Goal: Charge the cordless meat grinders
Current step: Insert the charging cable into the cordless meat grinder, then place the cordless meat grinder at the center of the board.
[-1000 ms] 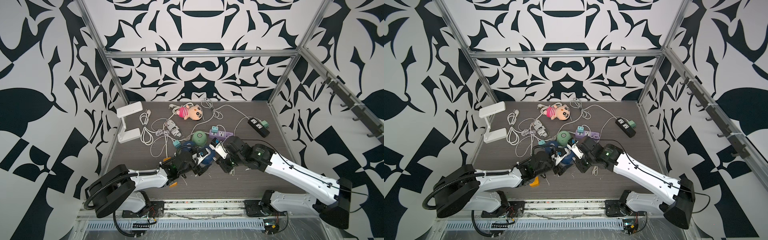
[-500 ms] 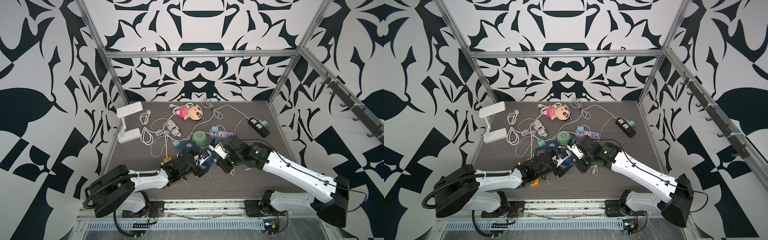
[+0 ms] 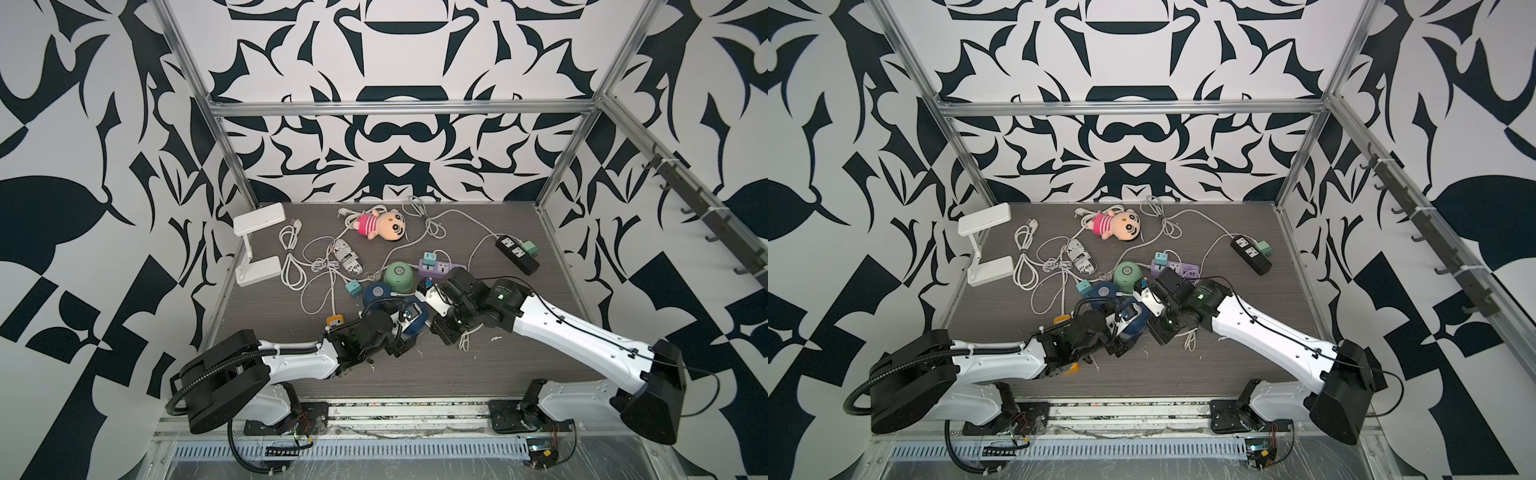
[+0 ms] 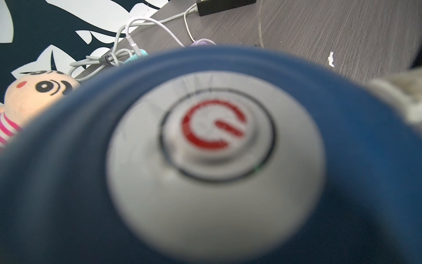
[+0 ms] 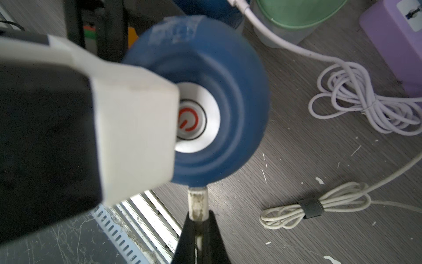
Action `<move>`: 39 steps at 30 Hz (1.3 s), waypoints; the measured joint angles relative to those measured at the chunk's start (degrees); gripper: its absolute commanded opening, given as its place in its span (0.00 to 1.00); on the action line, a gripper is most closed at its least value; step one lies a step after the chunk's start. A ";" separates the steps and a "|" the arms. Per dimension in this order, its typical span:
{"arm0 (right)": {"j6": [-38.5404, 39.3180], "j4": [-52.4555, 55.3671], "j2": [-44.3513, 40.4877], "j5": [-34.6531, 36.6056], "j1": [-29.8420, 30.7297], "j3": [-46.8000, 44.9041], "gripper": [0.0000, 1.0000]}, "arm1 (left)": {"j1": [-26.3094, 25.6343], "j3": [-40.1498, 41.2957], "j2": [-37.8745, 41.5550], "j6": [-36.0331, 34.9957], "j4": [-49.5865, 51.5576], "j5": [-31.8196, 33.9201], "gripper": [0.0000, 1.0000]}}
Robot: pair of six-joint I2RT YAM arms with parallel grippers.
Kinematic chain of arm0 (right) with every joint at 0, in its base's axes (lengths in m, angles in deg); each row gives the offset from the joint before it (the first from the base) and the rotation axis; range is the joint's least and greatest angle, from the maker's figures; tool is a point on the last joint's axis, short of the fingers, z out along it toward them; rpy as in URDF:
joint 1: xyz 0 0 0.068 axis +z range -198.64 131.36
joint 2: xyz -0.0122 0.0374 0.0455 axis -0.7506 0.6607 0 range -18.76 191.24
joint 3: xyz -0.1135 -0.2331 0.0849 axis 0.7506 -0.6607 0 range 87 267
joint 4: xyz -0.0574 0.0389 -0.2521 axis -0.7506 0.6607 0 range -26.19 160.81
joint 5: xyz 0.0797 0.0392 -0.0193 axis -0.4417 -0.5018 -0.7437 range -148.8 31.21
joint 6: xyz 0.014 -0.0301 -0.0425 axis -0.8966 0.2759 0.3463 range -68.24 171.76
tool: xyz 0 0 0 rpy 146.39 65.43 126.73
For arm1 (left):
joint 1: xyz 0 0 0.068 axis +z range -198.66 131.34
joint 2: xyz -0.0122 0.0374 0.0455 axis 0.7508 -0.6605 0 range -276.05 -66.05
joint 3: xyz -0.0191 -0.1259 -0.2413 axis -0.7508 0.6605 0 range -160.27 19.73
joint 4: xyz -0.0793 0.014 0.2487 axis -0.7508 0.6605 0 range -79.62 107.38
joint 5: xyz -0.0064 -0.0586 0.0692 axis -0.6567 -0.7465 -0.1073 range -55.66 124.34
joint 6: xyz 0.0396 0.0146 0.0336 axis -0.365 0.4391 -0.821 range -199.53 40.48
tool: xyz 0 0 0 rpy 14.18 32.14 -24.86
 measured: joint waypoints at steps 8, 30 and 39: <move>0.55 -3.54 -8.61 3.69 -3.32 0.15 0.56 | -0.24 0.98 -1.46 1.73 -6.75 -2.86 0.48; -7.93 -6.99 -14.49 21.88 -28.28 -0.72 0.72 | 1.01 -1.07 -23.41 7.74 -25.81 -9.62 0.66; -11.78 -16.20 -3.13 17.57 -39.19 0.37 0.73 | -0.50 -12.59 -35.28 8.26 -30.49 -12.33 0.90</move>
